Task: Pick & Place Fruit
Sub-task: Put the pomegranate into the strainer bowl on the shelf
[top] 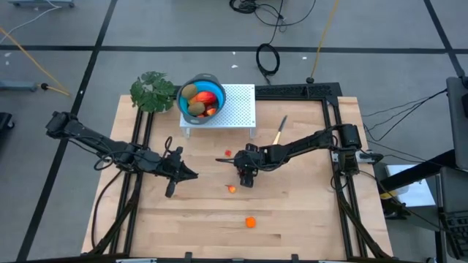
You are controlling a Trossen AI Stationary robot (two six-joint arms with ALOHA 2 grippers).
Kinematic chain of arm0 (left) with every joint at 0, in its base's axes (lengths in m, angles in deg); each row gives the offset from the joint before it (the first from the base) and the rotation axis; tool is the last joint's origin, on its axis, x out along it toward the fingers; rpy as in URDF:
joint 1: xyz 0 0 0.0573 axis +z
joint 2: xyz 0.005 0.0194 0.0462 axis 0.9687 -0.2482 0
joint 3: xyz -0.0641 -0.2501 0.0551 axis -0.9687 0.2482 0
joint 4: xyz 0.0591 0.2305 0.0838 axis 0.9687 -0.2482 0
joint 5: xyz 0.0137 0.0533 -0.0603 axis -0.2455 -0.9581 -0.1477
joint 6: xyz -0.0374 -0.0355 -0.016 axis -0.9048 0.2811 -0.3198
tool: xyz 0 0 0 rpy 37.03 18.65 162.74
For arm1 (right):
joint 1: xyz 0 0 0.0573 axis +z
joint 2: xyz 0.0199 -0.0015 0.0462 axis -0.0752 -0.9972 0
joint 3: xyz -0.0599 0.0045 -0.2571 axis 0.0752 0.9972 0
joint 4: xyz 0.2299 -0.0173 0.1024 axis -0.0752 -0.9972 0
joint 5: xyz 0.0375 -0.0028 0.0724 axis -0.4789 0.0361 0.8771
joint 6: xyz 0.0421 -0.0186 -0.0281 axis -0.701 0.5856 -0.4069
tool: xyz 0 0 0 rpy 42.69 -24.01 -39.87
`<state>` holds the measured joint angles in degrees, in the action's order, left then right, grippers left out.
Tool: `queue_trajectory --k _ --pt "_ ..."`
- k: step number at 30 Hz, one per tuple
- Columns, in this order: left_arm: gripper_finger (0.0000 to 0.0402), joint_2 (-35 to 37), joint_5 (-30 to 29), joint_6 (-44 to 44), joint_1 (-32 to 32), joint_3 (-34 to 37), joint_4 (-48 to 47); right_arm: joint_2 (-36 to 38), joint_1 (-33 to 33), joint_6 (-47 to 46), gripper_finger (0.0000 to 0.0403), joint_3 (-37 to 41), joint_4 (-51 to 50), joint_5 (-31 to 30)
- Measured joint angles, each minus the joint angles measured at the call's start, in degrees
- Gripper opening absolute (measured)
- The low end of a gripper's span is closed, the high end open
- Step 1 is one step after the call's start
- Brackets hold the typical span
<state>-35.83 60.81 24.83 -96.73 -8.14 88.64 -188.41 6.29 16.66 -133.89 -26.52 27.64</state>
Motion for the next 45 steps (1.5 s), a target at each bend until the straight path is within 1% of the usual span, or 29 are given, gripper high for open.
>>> queue_trajectory --k 6,8,11,13,15,19,21,25,31,33,38,42,45 --pt "0.0021 0.0 0.0 0.0 0.0 0.0 0.0 0.5 0.1 0.0 0.0194 0.0 -0.1 0.2" --pt "0.0021 0.0 0.0 0.0 0.0 0.0 0.0 0.6 0.2 -0.1 0.0187 0.1 1.2 0.3" --pt "0.0021 0.0 0.0 -0.2 0.0 0.0 0.0 2.9 0.4 -0.8 0.0188 0.2 2.0 0.8" --pt "0.0021 0.0 0.0 -0.2 0.0 0.0 0.1 4.5 0.4 -2.3 0.0193 0.0 4.3 3.0" --pt "0.0021 0.0 0.0 -0.2 0.0 0.0 0.1 6.8 0.4 -3.6 0.0194 0.2 3.9 5.7" --pt "0.0021 0.0 0.0 0.0 0.0 0.0 0.2 11.9 -0.1 -4.7 0.0190 0.1 8.3 12.1" --pt "0.0021 0.0 0.0 0.0 0.0 -0.1 0.1 14.0 -0.1 -4.7 0.0187 0.1 12.0 15.0" --pt "0.0021 0.0 0.0 0.0 0.0 -0.1 0.3 18.0 -0.1 -4.8 0.0191 0.2 18.3 18.2" --pt "0.0021 0.0 0.0 -0.4 0.0 -0.1 0.5 22.1 -0.1 -6.8 0.0191 0.1 28.3 18.2" --pt "0.0021 0.0 0.0 -0.8 0.0 -0.1 0.5 22.5 -0.1 -8.9 0.0189 0.1 32.9 18.2" --pt "0.0021 0.0 0.0 -2.8 0.0 -0.1 0.9 22.5 -0.2 -20.0 0.0192 0.1 45.2 17.6" --pt "0.0021 0.0 -0.1 -4.0 0.0 -0.1 2.0 22.4 -0.3 -30.8 0.0193 0.1 47.1 12.4" --pt "0.0021 0.0 0.0 -5.4 0.0 -0.1 2.1 22.4 -0.4 -35.8 0.0189 0.1 48.3 11.3"
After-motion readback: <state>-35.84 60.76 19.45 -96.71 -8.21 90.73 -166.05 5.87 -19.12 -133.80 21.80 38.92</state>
